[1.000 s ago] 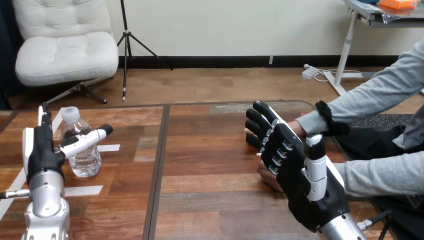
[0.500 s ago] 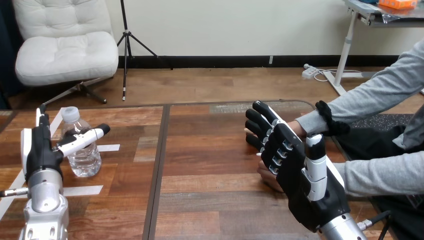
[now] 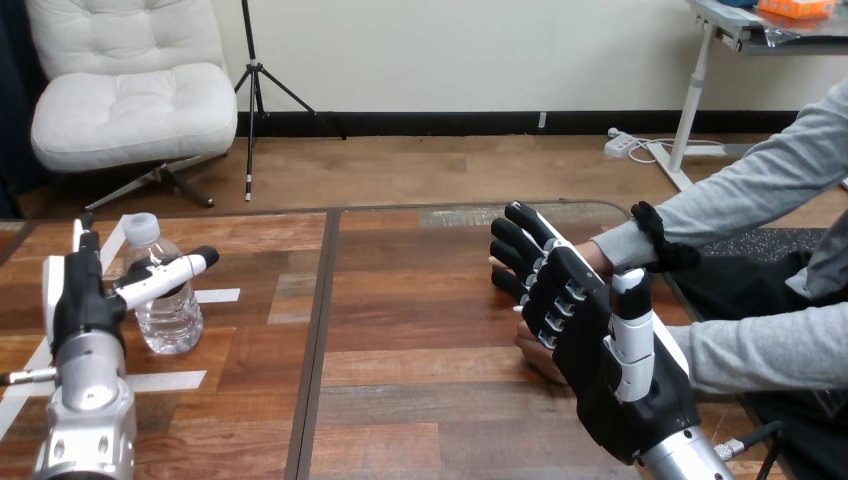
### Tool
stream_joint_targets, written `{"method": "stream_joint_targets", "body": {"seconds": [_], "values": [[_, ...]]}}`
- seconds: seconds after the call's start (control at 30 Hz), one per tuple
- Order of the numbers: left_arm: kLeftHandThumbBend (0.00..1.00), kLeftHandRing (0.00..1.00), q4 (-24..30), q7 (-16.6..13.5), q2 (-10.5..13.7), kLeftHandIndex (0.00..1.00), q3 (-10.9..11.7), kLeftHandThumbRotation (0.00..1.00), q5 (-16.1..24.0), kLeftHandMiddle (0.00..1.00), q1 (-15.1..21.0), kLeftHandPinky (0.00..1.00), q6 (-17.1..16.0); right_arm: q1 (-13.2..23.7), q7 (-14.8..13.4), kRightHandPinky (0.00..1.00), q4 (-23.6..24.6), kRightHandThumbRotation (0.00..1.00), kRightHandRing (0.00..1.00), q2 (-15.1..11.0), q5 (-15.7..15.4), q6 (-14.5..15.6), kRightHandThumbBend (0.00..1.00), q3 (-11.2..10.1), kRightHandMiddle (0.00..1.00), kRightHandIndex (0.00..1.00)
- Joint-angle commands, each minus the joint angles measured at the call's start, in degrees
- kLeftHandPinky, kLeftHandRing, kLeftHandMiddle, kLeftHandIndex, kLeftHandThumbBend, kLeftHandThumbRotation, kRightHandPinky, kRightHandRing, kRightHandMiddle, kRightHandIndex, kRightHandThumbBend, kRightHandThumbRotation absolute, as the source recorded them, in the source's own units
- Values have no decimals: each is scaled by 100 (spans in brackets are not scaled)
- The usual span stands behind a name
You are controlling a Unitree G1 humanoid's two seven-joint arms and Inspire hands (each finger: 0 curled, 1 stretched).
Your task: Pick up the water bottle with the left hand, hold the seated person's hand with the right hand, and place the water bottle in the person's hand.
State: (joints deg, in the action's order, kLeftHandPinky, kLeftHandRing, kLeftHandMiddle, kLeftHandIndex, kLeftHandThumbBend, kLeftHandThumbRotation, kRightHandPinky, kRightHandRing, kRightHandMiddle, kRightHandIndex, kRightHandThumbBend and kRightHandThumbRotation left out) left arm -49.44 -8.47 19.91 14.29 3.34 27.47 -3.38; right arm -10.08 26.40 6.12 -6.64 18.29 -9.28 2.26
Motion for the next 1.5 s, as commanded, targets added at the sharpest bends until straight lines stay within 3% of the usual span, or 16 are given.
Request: {"method": "stream_joint_targets", "body": {"seconds": [0.0, 0.73, 1.47], "values": [[89, 100, 10, 58, 155, 100, -110, 16, 2, 100, 580, 100, 125, 270, -6, 99, 347, 100, 98, 20, 120, 6, 100, -38, 96, 96], [90, 100, -275, 267, 334, 100, -331, 23, 137, 100, 890, 100, 629, 257, 13, 99, 403, 100, 97, -13, 110, -8, 100, -41, 96, 96], [88, 100, -374, 799, 483, 100, -449, 27, 115, 100, 1065, 100, 1038, 244, -5, 99, 467, 100, 97, -16, 101, 24, 100, -45, 95, 95]]}}
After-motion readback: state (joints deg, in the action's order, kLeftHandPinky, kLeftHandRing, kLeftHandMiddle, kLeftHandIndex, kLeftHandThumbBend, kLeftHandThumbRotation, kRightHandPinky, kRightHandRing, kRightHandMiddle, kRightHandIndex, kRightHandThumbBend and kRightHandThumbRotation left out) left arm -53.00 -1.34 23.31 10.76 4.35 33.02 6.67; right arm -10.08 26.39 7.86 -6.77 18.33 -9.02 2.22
